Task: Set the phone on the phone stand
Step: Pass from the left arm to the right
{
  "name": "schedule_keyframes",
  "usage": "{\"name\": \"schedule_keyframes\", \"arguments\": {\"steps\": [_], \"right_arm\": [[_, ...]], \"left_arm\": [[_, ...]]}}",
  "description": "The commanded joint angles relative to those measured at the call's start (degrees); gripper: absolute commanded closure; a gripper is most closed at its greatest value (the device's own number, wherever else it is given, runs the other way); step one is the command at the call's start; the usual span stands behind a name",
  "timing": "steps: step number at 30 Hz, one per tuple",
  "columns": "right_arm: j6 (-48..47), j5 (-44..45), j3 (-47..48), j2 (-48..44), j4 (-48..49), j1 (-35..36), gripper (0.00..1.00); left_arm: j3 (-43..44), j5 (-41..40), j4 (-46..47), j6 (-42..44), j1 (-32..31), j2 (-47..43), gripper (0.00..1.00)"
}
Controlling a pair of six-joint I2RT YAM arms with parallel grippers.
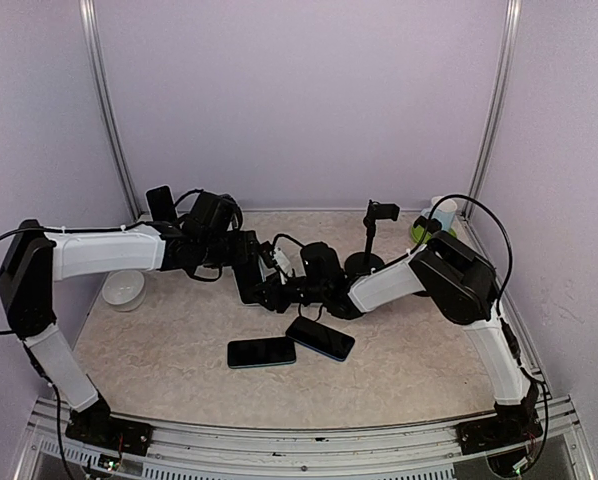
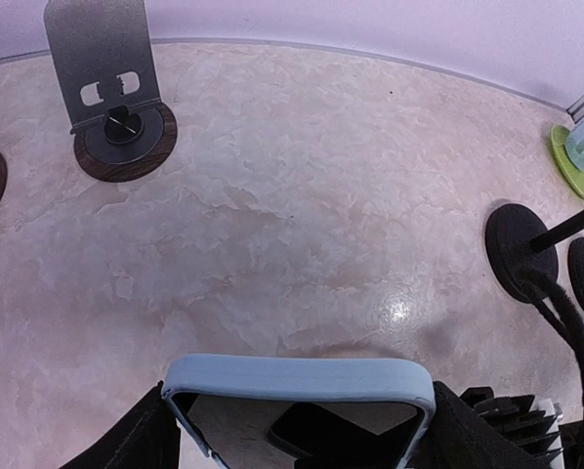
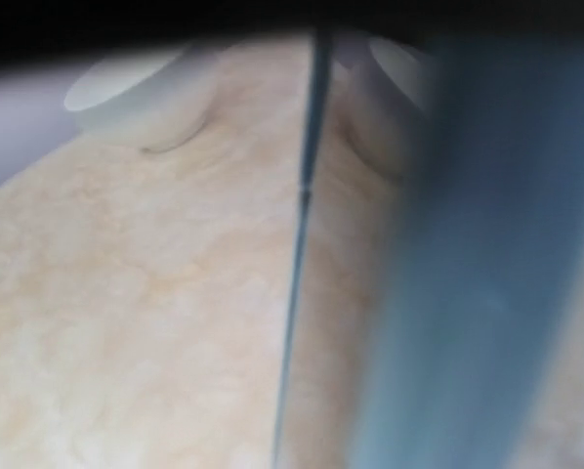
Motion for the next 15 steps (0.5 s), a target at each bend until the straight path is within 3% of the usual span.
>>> {"name": "schedule_keyframes", "arguments": {"steps": [1,4,9,15], "right_arm": [[0.32,-4.43,-1.15,-0.69,2.12,-0.40,0.77],[0.65,-3.53,-3.34,-3.25,2.00,-0.39,1.00],[0.33,-3.68,-6.70,-8.98,0.56,-0.36,1.00],[-0.91,-3.01,-9.71,-16.34,-2.15,-0.32,1.00]], "left_arm": [[-0.71,0.27,2.70,-1.18,-0.58,-4.38,0.41],[-1.51,0.03,2.00,-1.90,-1.30,-6.55,0.37],[-3.65,-3.47,-0.48,-3.10,-3.67,-12.76,0.03],[-6.93,-4.99,-2.02,-3.93,-4.40,-23.37,0.01]]}}
